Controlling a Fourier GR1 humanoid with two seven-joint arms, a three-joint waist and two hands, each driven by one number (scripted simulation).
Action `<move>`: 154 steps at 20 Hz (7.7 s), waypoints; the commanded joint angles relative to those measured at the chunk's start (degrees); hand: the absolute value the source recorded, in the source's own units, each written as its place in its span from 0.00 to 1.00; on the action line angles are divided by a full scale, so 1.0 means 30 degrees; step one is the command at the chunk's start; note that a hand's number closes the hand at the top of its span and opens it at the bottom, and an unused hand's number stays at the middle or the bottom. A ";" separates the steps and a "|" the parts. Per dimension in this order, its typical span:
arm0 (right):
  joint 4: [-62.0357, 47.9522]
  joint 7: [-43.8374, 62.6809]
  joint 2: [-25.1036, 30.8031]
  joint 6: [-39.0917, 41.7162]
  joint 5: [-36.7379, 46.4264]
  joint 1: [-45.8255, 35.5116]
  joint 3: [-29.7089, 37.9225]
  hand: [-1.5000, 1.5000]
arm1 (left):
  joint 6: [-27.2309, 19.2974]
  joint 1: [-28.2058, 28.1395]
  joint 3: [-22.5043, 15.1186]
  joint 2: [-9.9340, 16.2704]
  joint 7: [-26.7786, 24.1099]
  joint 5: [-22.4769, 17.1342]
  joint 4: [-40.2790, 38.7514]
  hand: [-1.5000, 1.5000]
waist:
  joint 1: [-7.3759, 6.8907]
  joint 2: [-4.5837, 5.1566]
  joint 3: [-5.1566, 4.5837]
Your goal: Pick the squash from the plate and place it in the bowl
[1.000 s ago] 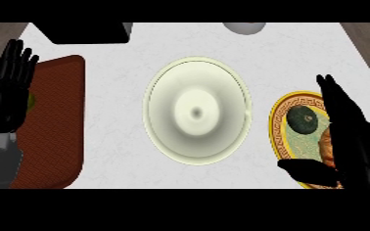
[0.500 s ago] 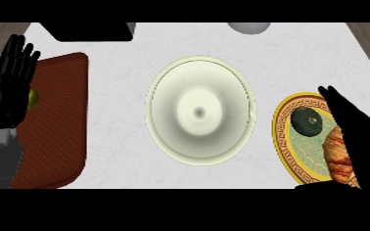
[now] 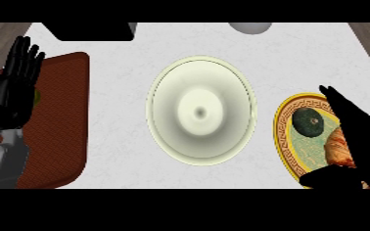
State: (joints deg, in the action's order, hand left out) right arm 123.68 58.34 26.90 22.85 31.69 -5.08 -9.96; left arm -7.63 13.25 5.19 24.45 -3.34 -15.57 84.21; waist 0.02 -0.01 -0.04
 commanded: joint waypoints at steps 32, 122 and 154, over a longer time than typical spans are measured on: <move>-0.9258 -0.8057 -0.3479 -0.1914 0.5280 0.0338 0.2795 0.00 | 0.1105 -0.0567 0.1727 -0.2212 0.1205 0.2335 0.1808 0.50 | -0.0033 -0.0007 0.0016; -0.6495 -0.3296 -0.1359 -0.3196 -0.2736 -1.0644 -0.6174 1.00 | 0.2665 0.1025 0.2894 -0.2368 0.0927 0.2963 0.0007 0.50 | -0.0293 0.0071 0.0011; -1.1137 -1.4480 -0.2826 -1.0551 -0.8284 -0.5030 0.6508 0.00 | 0.2558 -0.0475 0.2969 -0.2838 0.1262 0.2876 0.1494 0.50 | 0.0040 -0.0020 0.0030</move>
State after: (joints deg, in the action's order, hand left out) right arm 89.69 20.52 15.88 -11.54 13.30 -24.25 3.33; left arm -0.02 13.49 14.25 16.27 -0.28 -6.72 86.46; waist 0.32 -0.04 0.03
